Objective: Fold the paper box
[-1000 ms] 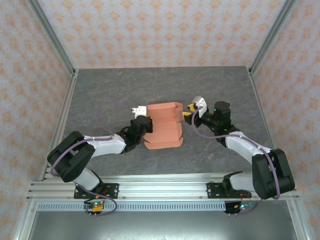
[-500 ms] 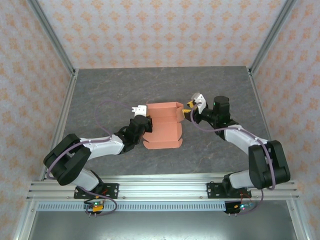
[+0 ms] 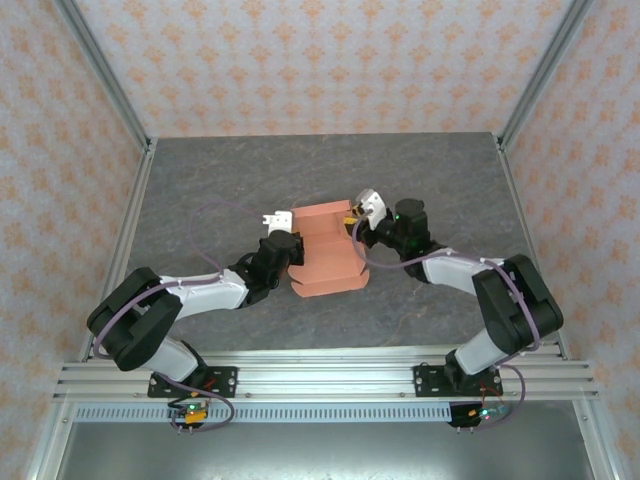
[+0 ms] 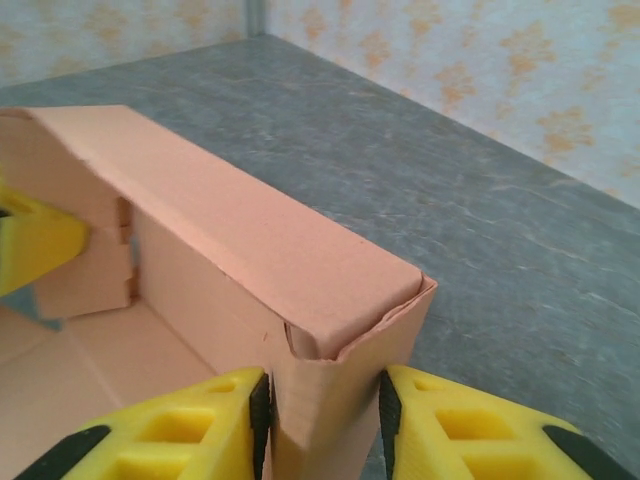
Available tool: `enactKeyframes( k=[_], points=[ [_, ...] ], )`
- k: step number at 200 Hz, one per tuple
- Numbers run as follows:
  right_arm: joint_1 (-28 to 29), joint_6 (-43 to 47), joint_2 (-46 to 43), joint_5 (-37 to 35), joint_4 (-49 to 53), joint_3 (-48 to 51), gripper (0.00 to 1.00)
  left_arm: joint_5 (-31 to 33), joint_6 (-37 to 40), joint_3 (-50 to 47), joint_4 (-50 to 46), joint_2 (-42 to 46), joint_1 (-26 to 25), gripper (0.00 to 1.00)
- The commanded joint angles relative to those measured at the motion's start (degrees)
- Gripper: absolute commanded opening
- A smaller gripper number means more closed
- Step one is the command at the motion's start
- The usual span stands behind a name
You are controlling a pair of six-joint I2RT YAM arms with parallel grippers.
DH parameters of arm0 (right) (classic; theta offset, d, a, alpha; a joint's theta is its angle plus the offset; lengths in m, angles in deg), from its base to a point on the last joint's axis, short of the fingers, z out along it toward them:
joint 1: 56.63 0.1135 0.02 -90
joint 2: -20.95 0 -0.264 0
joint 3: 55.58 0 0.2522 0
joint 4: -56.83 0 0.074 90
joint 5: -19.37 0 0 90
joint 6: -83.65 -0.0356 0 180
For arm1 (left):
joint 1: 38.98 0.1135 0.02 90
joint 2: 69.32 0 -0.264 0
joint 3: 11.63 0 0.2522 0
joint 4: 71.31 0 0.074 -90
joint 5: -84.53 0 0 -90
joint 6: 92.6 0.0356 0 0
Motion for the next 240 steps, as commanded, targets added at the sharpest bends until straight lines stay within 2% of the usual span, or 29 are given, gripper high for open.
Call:
enactKeyframes(
  k=[1,31,50,89,123,132,159,208,240],
  points=[
    [3.6,-5.8,3.2,-16.4,-13.9,2.0,0.37,0.0,-1.9,1.0,1.0,0.3,-0.6,0.0],
    [7.4,-6.4,7.6,-24.8,-15.4,-0.4,0.42,-1.2,-3.0,1.5,1.1,-0.5,-0.6,0.0],
    [8.7,-6.8,9.7,-30.4,-17.1,-1.6,0.41,-1.3,-3.6,1.6,1.0,-0.6,-0.6,0.0],
    [9.9,-9.4,12.6,-44.7,-20.3,-3.3,0.23,-0.4,-4.4,1.6,0.4,-0.4,-0.7,0.0],
    [11.7,-10.6,13.5,-53.6,-20.7,-3.7,0.25,1.0,-5.1,1.6,-0.2,-0.6,-0.7,0.0],
    [12.4,-11.1,13.7,-55.0,-20.7,-3.7,0.29,1.4,-5.3,1.7,-0.3,-0.7,-0.6,0.0],
    [13.2,-13.9,11.9,-51.2,-21.0,-2.2,0.4,2.3,-5.7,2.4,-1.8,-1.1,-0.7,0.0],
    [12.7,-10.5,3.9,-34.3,-15.5,2.4,0.45,4.7,-6.0,2.5,-3.5,-0.6,-0.8,0.0],
    [10.9,-9.3,-0.5,-28.8,-11.9,4.4,0.47,4.7,-6.2,2.3,-3.4,-0.7,-0.8,0.0]
  ],
)
